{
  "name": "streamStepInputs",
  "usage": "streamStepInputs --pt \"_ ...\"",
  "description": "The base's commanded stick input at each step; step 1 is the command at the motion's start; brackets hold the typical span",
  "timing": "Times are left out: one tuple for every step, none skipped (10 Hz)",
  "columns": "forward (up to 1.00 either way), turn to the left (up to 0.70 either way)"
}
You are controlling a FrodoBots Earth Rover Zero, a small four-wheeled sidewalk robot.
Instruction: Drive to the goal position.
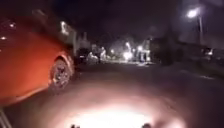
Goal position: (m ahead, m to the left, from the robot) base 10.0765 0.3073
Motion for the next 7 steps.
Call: streamStepInputs --pt "1.0 0.0" --pt "1.0 0.0" --pt "1.0 0.0" --pt "1.0 0.0" --pt "1.0 0.0" --pt "1.0 0.0" --pt "1.0 0.0"
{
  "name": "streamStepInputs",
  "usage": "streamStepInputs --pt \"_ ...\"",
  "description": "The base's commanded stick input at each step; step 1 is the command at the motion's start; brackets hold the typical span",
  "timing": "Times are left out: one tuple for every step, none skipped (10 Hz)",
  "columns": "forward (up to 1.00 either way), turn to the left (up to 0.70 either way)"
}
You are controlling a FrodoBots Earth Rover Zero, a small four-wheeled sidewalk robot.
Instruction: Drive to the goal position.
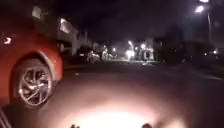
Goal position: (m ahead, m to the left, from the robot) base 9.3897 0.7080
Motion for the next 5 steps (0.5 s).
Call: streamStepInputs --pt "1.0 0.0" --pt "1.0 0.0" --pt "1.0 0.0" --pt "1.0 0.0" --pt "1.0 0.0"
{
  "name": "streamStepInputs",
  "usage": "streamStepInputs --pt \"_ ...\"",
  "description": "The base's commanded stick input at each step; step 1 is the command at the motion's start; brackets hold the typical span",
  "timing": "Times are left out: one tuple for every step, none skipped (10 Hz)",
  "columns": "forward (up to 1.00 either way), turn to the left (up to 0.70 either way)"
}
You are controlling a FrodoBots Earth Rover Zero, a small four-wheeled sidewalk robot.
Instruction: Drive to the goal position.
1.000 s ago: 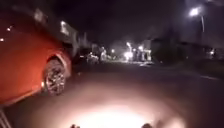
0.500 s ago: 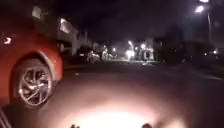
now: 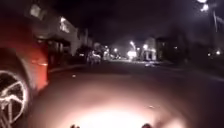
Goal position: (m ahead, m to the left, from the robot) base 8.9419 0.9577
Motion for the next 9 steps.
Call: streamStepInputs --pt "1.0 0.0" --pt "1.0 0.0" --pt "1.0 0.0" --pt "1.0 0.0" --pt "1.0 0.0" --pt "1.0 0.0" --pt "1.0 0.0" --pt "1.0 0.0" --pt "1.0 0.0"
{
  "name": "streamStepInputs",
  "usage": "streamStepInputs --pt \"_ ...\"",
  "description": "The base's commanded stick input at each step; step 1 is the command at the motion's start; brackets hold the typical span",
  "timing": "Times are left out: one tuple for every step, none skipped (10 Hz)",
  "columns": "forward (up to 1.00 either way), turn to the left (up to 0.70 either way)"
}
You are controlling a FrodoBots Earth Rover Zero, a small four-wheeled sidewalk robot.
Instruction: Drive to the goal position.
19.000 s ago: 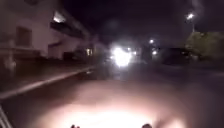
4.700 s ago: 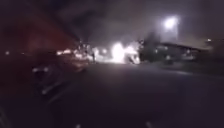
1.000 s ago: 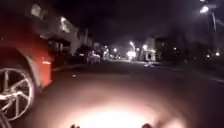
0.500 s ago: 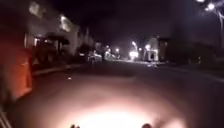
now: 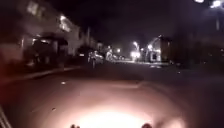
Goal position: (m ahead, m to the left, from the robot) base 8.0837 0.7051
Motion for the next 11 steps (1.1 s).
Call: streamStepInputs --pt "1.0 0.0" --pt "1.0 0.0" --pt "1.0 0.0" --pt "1.0 0.0" --pt "1.0 0.0" --pt "1.0 -0.03" --pt "1.0 -0.38" --pt "1.0 -0.24" --pt "1.0 -0.05" --pt "1.0 0.0" --pt "1.0 0.0"
